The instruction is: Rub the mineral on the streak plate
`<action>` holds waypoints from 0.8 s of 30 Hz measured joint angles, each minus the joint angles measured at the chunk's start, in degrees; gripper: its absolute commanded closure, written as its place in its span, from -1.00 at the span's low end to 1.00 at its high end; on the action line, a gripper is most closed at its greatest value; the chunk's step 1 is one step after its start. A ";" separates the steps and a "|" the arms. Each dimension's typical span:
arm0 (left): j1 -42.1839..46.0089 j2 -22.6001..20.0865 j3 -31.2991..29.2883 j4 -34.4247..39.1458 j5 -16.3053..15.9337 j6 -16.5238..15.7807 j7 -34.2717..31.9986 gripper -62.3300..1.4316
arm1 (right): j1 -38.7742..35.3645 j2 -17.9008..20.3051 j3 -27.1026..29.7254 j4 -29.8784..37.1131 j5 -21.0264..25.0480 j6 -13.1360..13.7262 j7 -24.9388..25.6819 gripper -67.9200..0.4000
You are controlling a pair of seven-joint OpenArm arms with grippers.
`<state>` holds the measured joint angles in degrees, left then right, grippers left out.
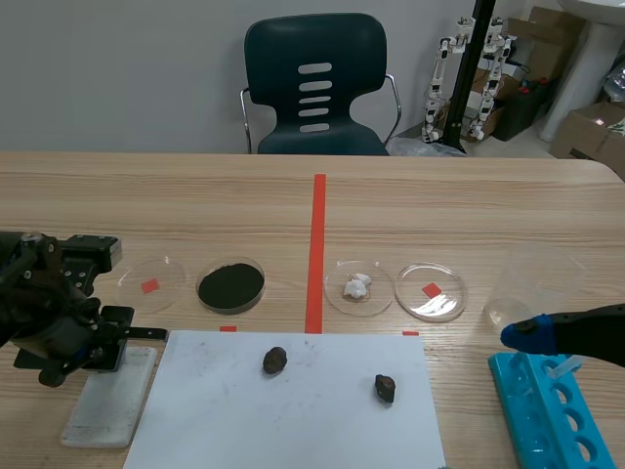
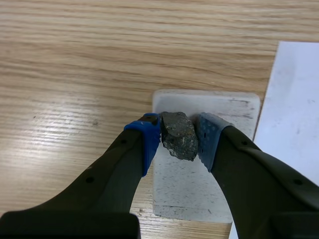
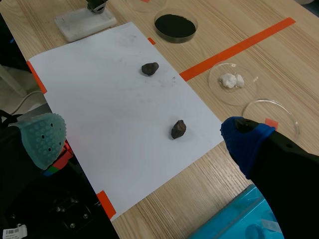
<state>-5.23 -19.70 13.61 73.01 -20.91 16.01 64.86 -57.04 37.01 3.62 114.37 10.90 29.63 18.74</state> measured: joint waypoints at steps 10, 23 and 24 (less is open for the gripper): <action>1.31 -1.49 -0.90 -0.04 -11.41 -6.29 -3.74 0.51 | 0.00 0.00 0.00 0.00 0.00 0.00 0.00 -1.00; 1.44 -0.24 -0.33 0.42 -4.57 -2.84 -3.61 0.51 | 0.00 0.00 0.00 0.00 0.02 0.00 0.00 -1.00; 1.44 0.15 -0.04 0.55 -3.10 -1.62 -3.61 0.51 | 0.00 0.00 0.00 0.00 0.02 0.00 0.00 -1.00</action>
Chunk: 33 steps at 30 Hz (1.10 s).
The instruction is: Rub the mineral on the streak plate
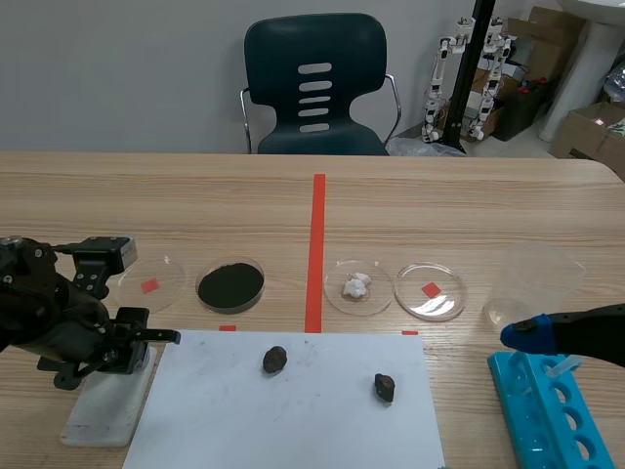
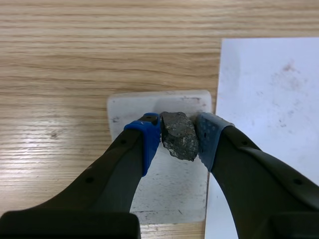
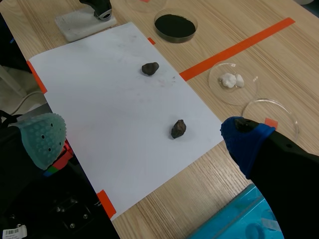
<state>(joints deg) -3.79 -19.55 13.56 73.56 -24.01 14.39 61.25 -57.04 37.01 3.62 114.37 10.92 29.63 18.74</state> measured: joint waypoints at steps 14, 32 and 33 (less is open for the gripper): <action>1.27 -1.44 0.02 -1.22 23.74 14.58 2.45 0.51 | 0.00 0.00 0.00 0.00 -0.02 0.00 0.00 -1.00; 3.19 -2.51 0.04 0.50 21.27 14.51 1.01 0.51 | 0.00 0.00 0.00 0.00 -0.02 0.00 0.00 -1.00; 3.96 -2.93 0.04 1.27 20.85 14.51 0.35 0.51 | 0.00 0.00 0.00 0.00 -0.02 0.00 0.00 -1.00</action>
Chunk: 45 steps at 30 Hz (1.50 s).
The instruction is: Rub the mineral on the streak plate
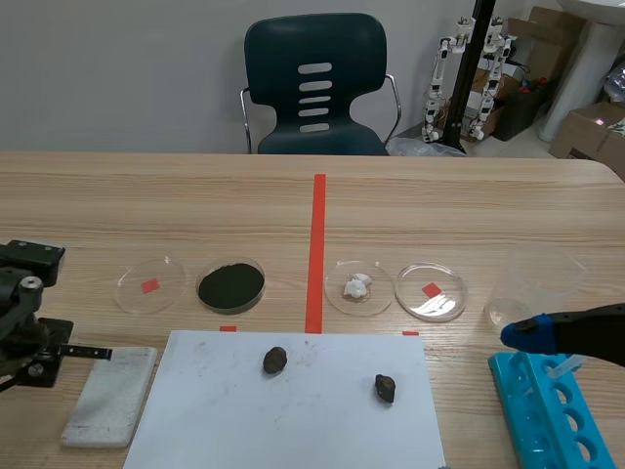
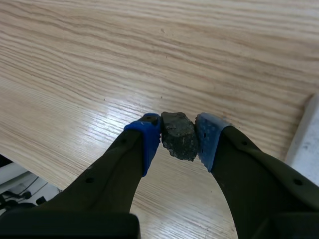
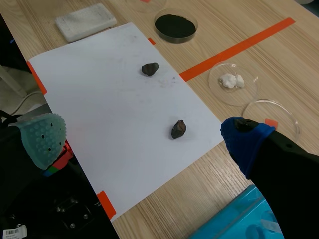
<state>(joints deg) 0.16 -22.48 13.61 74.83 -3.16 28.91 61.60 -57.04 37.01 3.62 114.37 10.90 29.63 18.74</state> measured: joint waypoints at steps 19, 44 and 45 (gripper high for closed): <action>23.52 -5.33 -0.02 25.77 -7.02 -12.02 -32.98 0.51 | 0.00 0.00 0.00 0.00 0.00 0.00 0.00 -1.00; 44.72 -4.22 -0.07 38.80 -6.95 -29.03 -53.42 0.51 | 0.00 0.00 0.00 0.00 0.00 0.00 0.00 -1.00; 44.61 -4.22 -0.07 38.97 -6.95 -29.03 -53.48 0.51 | 0.00 0.00 0.00 0.00 0.00 0.00 0.00 -1.00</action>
